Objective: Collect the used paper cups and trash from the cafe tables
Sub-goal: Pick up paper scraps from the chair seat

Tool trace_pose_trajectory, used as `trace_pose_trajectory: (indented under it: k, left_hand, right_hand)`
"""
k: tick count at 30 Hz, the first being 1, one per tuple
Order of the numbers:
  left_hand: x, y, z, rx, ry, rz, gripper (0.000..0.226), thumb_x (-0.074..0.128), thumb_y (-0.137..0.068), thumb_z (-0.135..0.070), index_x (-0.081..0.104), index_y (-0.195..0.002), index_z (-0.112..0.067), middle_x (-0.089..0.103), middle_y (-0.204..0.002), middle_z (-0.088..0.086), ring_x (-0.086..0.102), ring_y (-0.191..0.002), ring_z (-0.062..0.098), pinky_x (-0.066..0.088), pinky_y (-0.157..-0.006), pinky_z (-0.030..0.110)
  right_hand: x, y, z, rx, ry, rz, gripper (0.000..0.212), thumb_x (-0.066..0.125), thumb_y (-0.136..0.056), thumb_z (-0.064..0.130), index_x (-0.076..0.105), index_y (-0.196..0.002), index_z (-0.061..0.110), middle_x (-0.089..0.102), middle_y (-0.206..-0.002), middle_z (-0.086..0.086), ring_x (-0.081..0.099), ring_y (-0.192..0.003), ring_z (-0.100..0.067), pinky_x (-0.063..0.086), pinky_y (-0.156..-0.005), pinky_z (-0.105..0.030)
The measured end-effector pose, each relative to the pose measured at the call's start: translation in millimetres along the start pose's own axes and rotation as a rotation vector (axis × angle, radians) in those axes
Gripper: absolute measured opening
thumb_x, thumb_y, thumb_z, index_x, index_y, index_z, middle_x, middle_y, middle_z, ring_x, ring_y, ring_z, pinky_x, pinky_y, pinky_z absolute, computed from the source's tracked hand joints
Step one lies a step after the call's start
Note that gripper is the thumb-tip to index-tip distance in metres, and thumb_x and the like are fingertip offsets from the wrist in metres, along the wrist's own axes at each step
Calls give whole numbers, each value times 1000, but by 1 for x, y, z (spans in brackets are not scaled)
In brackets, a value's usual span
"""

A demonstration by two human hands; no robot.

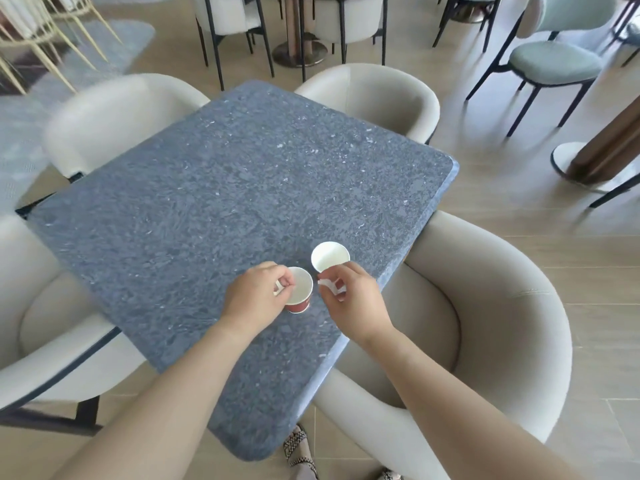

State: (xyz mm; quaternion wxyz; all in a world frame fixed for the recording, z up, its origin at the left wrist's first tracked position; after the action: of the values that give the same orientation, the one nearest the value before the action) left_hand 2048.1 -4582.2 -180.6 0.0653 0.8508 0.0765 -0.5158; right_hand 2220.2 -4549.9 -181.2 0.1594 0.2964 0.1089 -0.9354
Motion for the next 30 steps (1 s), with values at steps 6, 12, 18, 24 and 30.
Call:
trace_pose_trajectory:
  k: [6,12,18,24,30]
  left_hand:
    - [6,-22,25,43,-15,126,9,65,-82,-31,64,-90,-35,61,-90,-15,55,-78,9,44,-63,27]
    - [7,-27,49,83,12,163,12,67,-81,-26,65,-92,-32,62,-93,-14,57,-75,8,49,-64,29]
    - [9,-27,55,134,27,193,8,64,-83,-31,62,-89,-35,59,-94,-16,57,-78,6,40,-57,22]
    - [20,-29,49,187,21,219,5,61,-84,-33,63,-88,-34,60,-97,-14,55,-85,9,35,-61,24]
    - [35,-31,48,245,-29,225,16,50,-91,-31,65,-96,-29,64,-104,-12,57,-96,14,43,-69,28]
  right_hand:
    - [32,-20,0,89,61,11,16,62,-83,15,63,-97,10,58,-97,-5,59,-78,-21,52,-73,-40]
    - [56,-28,2,142,75,20,22,66,-79,15,62,-100,14,60,-101,0,60,-83,-17,51,-75,-31]
    - [43,-34,-10,144,178,-34,23,62,-80,5,63,-102,10,60,-112,-3,62,-85,-15,39,-70,-8]
    - [36,-35,-27,128,448,123,32,54,-83,4,58,-115,11,56,-122,-3,47,-109,-25,40,-86,-29]
    - [41,-38,-35,118,485,174,34,50,-84,2,58,-115,11,56,-121,-4,46,-109,-25,33,-88,-23]
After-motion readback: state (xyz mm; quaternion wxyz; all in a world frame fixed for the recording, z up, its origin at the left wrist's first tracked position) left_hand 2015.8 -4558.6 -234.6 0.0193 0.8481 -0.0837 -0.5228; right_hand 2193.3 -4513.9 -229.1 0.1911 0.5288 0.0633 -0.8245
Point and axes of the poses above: each hand's wrist, its own y-axis away from the middle knuckle, its own x-axis out of the palm, z = x × y, the point moved 1 cm from there along -y, towards the middle knuckle
